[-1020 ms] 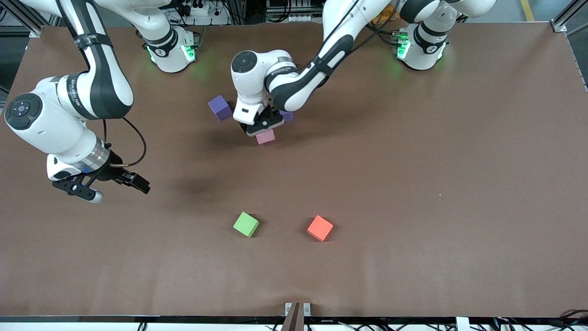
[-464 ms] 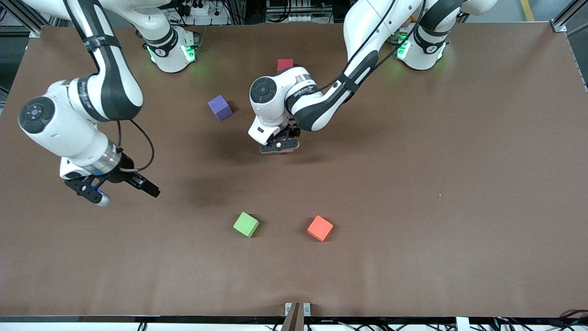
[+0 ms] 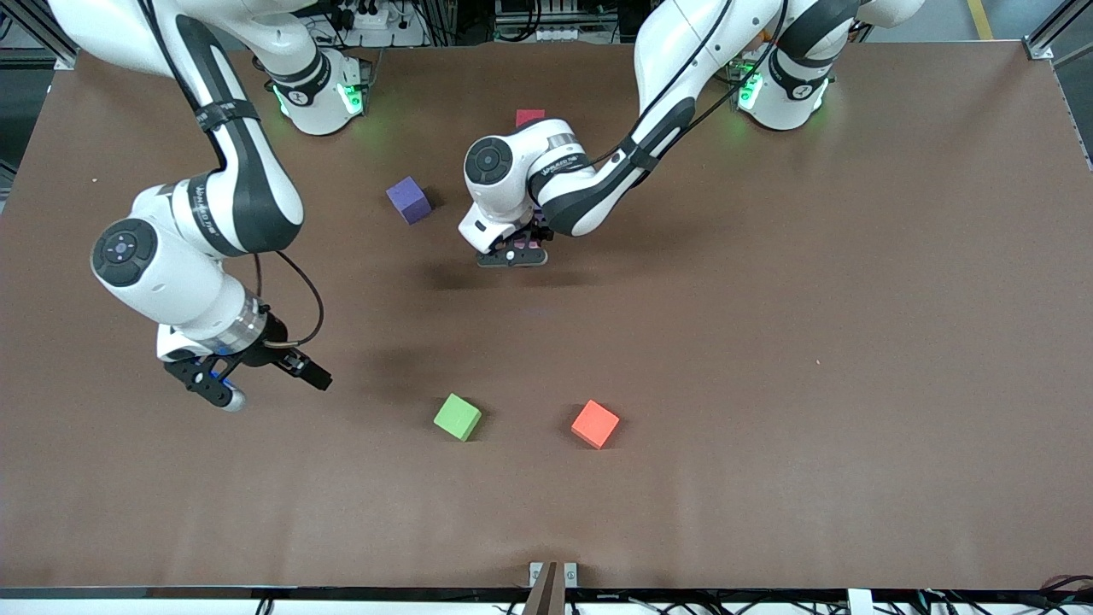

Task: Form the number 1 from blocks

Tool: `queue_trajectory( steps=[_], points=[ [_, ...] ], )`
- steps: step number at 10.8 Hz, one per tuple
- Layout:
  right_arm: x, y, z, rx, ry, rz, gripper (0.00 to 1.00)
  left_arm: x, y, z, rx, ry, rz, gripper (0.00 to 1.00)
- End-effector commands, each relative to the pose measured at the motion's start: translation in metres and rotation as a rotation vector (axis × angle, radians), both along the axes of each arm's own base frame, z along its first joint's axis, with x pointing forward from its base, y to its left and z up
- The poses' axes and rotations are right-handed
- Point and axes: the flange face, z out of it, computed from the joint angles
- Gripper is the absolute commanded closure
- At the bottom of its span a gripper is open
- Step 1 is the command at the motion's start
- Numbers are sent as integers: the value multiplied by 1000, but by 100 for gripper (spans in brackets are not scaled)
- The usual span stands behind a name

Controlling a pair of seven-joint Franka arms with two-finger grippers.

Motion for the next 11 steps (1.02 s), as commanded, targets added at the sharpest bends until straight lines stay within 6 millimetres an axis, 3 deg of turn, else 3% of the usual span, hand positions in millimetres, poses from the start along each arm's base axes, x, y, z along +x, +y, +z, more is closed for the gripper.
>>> queue_trajectory(
  steps=[1, 3, 5, 6, 8, 10, 11],
  points=[
    [-10, -43, 47, -96, -43, 197, 0, -13, 4, -9, -26, 11, -15, 100],
    [-30, -67, 102, -220, -37, 337, 0, -21, 7, -18, -13, 17, -25, 100],
    [-49, -105, 146, -219, -8, 362, 0, -27, 8, -23, -10, 22, -32, 100],
    [-53, -114, 166, -196, 6, 384, 0, -29, 8, -23, -9, 25, -34, 100],
    [-60, -129, 196, -153, 33, 360, 0, -44, 7, -23, -4, 38, -55, 100],
    [-66, -139, 230, -146, 54, 338, 0, -47, 9, -20, 0, 37, -59, 100],
    [-69, -140, 234, -144, 57, 335, 0, -48, 10, -22, 2, 38, -60, 100]
  ],
)
